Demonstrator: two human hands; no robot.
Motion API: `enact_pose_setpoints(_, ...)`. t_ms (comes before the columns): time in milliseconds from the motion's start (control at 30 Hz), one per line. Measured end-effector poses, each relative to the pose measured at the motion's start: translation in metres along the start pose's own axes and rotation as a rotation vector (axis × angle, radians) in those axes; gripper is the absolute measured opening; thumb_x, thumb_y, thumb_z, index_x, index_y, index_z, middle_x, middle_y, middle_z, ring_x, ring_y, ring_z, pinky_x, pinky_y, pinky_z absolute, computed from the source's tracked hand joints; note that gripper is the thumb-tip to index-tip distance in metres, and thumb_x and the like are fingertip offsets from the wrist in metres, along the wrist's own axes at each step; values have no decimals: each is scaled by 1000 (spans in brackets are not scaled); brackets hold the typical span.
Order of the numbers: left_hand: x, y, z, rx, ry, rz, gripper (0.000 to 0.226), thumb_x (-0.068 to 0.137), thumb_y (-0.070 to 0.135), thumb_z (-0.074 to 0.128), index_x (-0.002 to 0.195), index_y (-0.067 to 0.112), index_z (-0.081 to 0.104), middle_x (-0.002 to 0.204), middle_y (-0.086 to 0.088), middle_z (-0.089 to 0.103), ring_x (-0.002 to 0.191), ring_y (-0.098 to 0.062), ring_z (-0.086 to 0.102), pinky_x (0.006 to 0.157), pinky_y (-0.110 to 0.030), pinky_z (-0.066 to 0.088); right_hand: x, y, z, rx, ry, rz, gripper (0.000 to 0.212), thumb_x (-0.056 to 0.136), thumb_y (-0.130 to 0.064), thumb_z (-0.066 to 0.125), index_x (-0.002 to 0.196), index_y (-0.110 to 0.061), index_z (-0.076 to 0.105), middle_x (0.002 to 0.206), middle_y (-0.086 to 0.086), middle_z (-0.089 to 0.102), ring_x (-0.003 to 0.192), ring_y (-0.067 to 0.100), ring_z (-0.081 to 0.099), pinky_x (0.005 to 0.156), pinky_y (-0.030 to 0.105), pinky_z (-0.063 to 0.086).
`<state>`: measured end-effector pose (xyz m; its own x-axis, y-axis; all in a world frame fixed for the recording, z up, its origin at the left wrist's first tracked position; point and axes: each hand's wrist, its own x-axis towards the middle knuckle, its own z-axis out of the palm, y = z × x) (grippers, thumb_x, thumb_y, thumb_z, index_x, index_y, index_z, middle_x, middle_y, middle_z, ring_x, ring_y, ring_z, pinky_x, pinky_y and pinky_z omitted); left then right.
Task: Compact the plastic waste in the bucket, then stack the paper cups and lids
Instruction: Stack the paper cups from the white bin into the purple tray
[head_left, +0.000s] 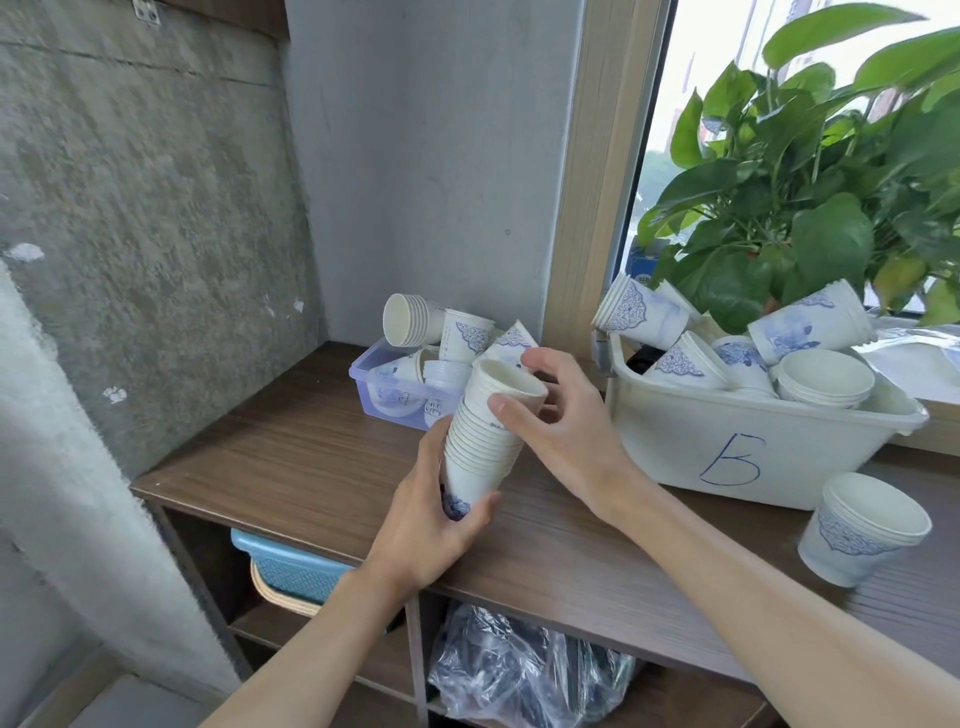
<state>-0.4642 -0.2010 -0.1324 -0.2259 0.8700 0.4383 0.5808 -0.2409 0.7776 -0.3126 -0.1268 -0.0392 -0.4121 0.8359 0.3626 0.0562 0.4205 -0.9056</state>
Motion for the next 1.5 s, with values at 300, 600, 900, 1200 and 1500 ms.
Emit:
enact_pose_setpoints(300,1,-1,0,-27,0,24,81,82,34,77,144,41,24,129,44,45,116,12,53,90,-3,38,-3,3,10,2,16,20,44,86,-27,71,125,-17,54,114,-4,65,103,13,61,92,32,51)
enact_pose_setpoints(600,1,-4,2,-32,51,-4,90,80,40,75,152,34,22,136,37,48,123,5,54,100,-19,45,10,2,4,87,-3,28,29,94,-32,59,119,-17,57,107,-10,66,98,-1,60,80,20,50)
enact_pose_setpoints(900,1,-6,6,38,240,-57,93,79,30,79,134,74,18,134,23,55,113,-3,60,93,-25,49,73,39,-3,-202,217,169,51,85,-20,64,133,-20,47,123,-6,53,107,22,58,92,45,51)
enact_pose_setpoints(1200,2,-6,2,7,249,-103,88,79,29,80,147,49,27,137,28,51,119,1,56,97,-27,50,85,37,-2,-254,290,85,15,80,-6,57,82,-15,69,77,9,70,78,31,67,75,51,55)
enact_pose_setpoints(1500,1,0,0,-24,249,-114,89,78,26,81,129,72,25,125,32,56,111,2,60,92,-29,53,54,-34,-17,-75,313,-199,14,88,-9,58,83,-21,62,73,6,66,65,19,62,70,45,54)
